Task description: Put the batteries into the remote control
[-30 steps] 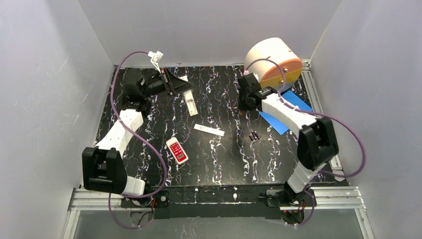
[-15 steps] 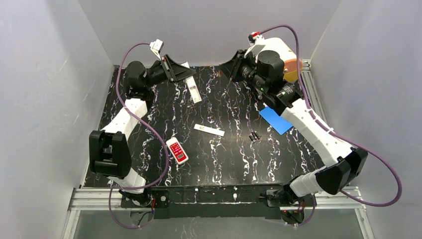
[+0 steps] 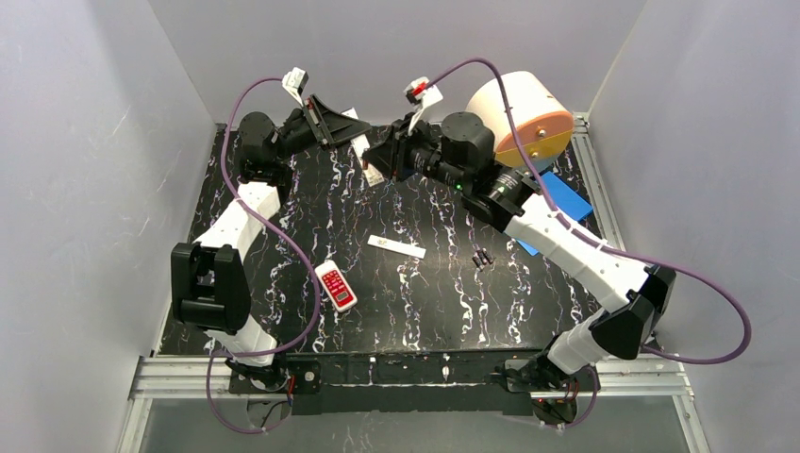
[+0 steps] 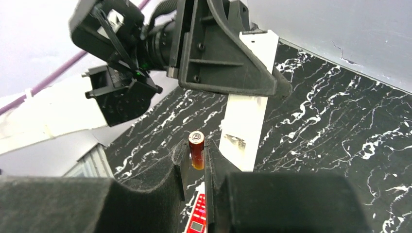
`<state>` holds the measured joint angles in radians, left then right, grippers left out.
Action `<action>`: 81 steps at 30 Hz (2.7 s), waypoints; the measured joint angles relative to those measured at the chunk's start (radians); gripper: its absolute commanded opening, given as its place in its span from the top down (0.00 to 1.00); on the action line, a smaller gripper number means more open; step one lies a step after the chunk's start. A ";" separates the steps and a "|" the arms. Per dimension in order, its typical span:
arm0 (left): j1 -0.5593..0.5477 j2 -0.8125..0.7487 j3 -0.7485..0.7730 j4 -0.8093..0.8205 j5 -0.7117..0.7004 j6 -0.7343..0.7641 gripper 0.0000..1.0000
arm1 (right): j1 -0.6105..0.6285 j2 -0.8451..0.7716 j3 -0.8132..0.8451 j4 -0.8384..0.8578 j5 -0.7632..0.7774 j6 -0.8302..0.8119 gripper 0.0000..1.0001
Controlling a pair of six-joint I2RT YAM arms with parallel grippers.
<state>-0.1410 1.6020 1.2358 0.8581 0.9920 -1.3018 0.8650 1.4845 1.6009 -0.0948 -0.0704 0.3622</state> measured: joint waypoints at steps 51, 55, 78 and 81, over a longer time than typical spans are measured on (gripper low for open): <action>-0.003 -0.001 -0.114 -0.161 -0.050 0.149 1.00 | 0.067 0.217 0.236 -0.508 0.118 -0.265 0.68; -0.011 -0.001 -0.115 -0.164 -0.047 0.158 1.00 | 0.068 0.226 0.238 -0.523 0.132 -0.265 0.68; -0.025 -0.001 -0.115 -0.143 -0.017 0.218 1.00 | 0.104 0.259 0.250 -0.527 0.243 -0.288 0.85; -0.025 -0.001 -0.115 -0.135 -0.030 0.217 1.00 | 0.106 0.257 0.247 -0.512 0.260 -0.288 0.85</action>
<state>-0.1658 1.6009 1.1210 0.7227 0.9619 -1.0843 0.9710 1.7420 1.8477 -0.6071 0.1898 0.0746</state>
